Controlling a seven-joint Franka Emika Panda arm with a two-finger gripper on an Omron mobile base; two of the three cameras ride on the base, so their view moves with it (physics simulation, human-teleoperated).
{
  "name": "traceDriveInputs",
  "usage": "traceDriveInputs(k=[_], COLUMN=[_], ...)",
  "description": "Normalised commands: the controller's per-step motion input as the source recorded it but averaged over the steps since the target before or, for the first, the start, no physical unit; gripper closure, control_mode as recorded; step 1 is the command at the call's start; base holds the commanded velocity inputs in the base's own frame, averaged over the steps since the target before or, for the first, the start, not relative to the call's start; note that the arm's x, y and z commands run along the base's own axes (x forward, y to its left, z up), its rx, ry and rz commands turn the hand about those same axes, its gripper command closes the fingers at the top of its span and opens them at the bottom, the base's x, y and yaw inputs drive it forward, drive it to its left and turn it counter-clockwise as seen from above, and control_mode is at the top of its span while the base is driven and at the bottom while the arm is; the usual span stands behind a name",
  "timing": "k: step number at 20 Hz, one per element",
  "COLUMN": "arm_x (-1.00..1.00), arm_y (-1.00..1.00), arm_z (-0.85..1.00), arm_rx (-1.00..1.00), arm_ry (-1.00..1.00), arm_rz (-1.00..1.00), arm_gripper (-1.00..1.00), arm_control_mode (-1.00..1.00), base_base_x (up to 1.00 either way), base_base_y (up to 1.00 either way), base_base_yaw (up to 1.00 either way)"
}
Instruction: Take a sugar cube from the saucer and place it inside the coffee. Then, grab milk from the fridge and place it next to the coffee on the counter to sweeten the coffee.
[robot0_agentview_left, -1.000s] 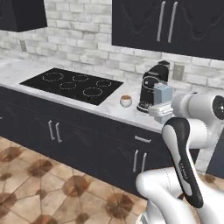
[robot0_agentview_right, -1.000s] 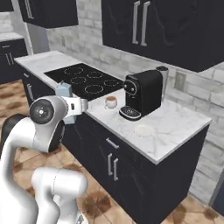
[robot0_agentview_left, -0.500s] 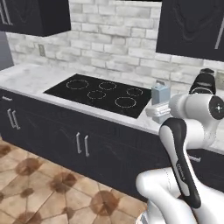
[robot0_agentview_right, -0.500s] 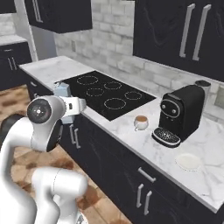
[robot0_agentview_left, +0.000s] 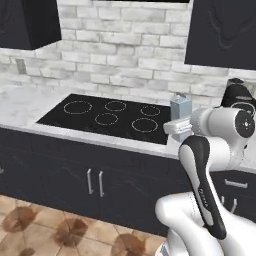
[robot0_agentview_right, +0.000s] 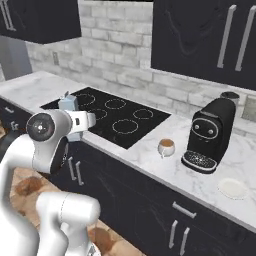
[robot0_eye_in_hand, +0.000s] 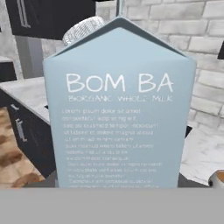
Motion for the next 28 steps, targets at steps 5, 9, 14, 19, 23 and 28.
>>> traceDriveInputs(k=[5, 9, 14, 19, 23, 28], arm_x=[0.00, 0.00, 0.00, 0.00, 0.00, 0.00], arm_y=[0.00, 0.00, 0.00, 0.00, 0.00, 0.00], arm_z=[0.00, 0.00, 0.00, 0.00, 0.00, 0.00], arm_rx=[0.00, 0.00, 0.00, 0.00, 0.00, 0.00], arm_ry=[0.00, 0.00, 0.00, 0.00, 0.00, 0.00], arm_rz=[0.00, 0.00, 0.00, 0.00, 0.00, 0.00], arm_gripper=[1.00, 1.00, 1.00, 1.00, 1.00, 1.00], arm_control_mode=[1.00, 1.00, 1.00, 1.00, 1.00, 1.00], base_base_x=[0.52, 0.49, 0.43, 0.33, 0.34, 0.39], base_base_y=[0.13, 0.13, 0.30, 0.62, 0.61, 0.34], base_base_yaw=[-0.38, -0.39, -0.39, -0.41, -0.40, -0.38])
